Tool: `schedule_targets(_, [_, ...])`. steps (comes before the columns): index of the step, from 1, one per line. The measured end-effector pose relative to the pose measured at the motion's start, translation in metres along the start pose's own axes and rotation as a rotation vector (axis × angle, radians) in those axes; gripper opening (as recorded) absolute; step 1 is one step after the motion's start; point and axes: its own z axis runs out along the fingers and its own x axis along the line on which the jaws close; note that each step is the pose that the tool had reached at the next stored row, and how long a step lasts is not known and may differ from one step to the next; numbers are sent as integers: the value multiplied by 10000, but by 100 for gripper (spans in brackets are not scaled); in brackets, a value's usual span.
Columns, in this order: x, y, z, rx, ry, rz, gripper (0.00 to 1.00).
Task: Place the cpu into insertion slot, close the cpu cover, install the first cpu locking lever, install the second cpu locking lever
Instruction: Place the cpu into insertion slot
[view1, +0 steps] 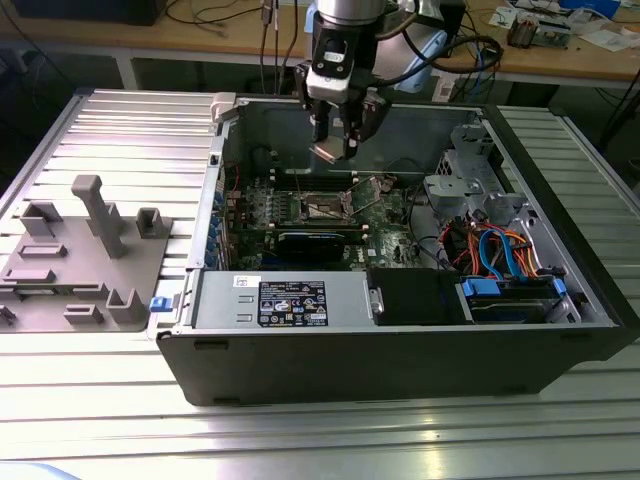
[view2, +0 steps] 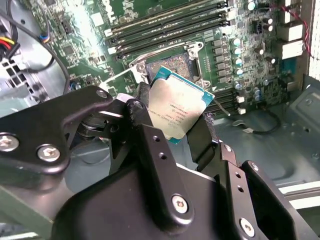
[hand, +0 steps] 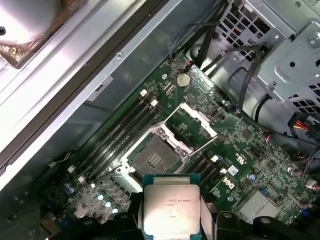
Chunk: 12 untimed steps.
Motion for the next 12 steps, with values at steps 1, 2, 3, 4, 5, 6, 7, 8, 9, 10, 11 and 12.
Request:
schedule_targets(1, [0,0,1,3,-4,146,54])
schedule_targets(2, [0,0,3,10,-9,430,54])
schedule_targets(3, [0,0,5,13,-11,620,54])
schedule_targets(4, [0,0,5,14,-12,709,54])
schedule_targets(5, [0,0,6,15,-12,762,54])
schedule_targets(6, [0,0,6,14,-12,766,54])
schedule_targets(7, [0,0,6,15,-12,767,54])
schedule_targets(8, [0,0,6,15,-12,767,54])
schedule_targets(9, [0,0,6,15,-12,767,54])
schedule_targets(10, [0,0,6,14,-12,768,54])
schedule_targets(11, [0,0,6,14,-12,768,54])
schedule_targets(12, [0,0,6,14,-12,768,54])
